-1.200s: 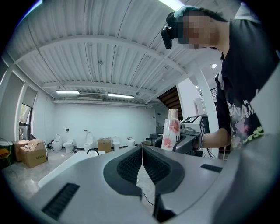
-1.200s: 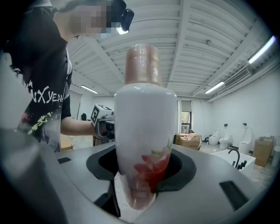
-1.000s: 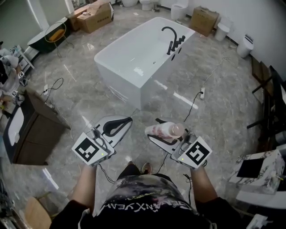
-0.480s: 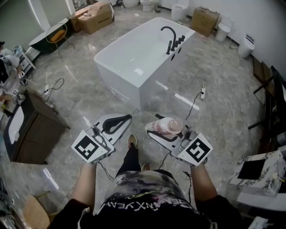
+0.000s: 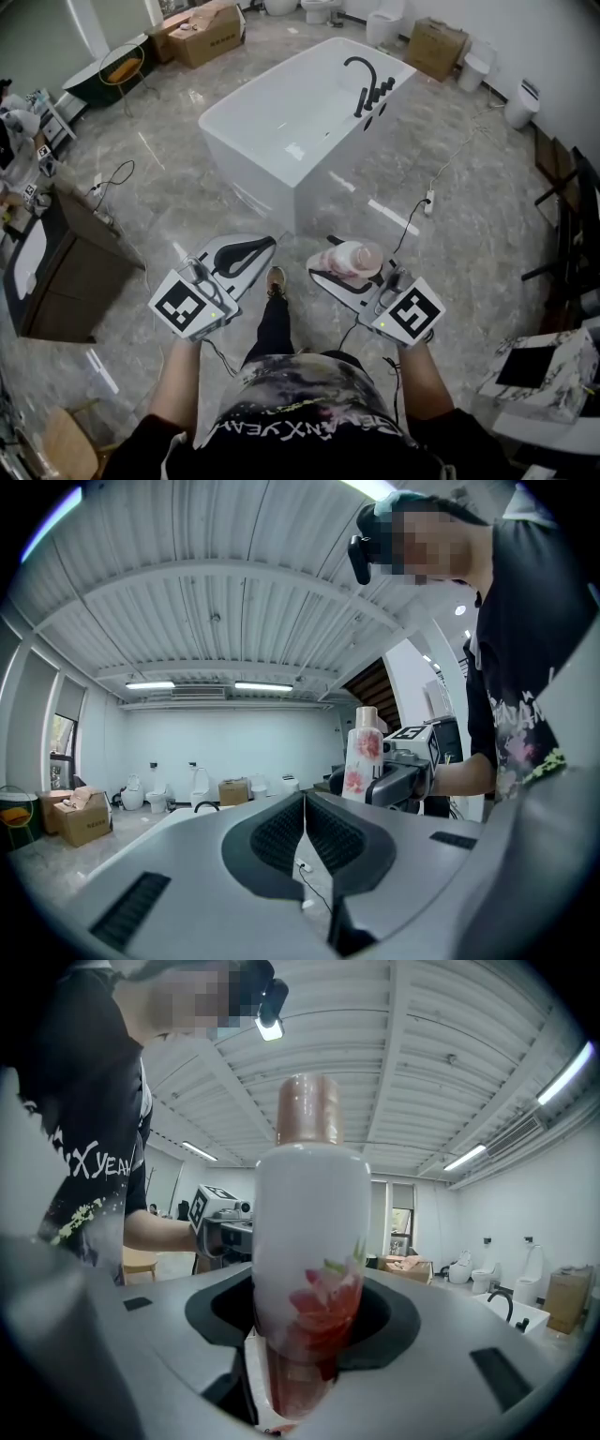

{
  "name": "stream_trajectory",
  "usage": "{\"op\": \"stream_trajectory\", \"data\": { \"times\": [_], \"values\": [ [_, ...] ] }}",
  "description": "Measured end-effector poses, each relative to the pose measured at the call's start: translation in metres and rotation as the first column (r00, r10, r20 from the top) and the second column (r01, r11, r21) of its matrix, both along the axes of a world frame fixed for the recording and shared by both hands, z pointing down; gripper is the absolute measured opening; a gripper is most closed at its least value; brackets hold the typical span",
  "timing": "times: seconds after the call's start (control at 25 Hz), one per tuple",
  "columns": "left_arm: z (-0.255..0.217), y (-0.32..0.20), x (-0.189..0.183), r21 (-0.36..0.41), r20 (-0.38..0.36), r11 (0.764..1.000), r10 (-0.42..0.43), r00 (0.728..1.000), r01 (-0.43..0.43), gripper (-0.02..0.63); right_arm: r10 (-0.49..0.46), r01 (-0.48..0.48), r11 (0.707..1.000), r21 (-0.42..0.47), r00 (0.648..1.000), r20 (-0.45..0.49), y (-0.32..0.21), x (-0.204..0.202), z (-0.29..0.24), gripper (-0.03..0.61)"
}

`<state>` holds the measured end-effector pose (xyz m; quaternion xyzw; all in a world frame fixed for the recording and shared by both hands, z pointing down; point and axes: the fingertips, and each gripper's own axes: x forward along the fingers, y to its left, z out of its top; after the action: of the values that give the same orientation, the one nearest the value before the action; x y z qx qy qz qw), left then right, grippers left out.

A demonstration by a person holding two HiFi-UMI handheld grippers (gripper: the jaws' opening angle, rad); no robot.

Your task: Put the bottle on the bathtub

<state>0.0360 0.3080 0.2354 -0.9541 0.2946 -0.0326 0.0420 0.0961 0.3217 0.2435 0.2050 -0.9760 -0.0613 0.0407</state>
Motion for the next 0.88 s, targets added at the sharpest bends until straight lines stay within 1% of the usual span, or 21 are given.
{"op": "stream_trajectory", "data": {
  "times": [0.44,0.72,0.88],
  "values": [
    [0.012,-0.075,-0.014,-0.032,-0.014,0.999,-0.002,1.000,0.001,0.023,0.001,-0.001,1.000,-0.022,1.000,-0.003,-0.077,-0.015,0.005,0.229],
    [0.017,-0.144,-0.036,-0.051,-0.016,0.999,0.009,1.000,-0.010,0.023,0.008,-0.009,0.999,-0.031,1.000,-0.014,-0.146,-0.039,0.006,0.229],
    [0.020,-0.190,-0.049,-0.060,-0.031,0.998,0.026,0.999,-0.028,0.023,0.023,-0.023,0.999,-0.037,1.000,-0.016,-0.192,-0.053,0.009,0.229]
  ]
}}
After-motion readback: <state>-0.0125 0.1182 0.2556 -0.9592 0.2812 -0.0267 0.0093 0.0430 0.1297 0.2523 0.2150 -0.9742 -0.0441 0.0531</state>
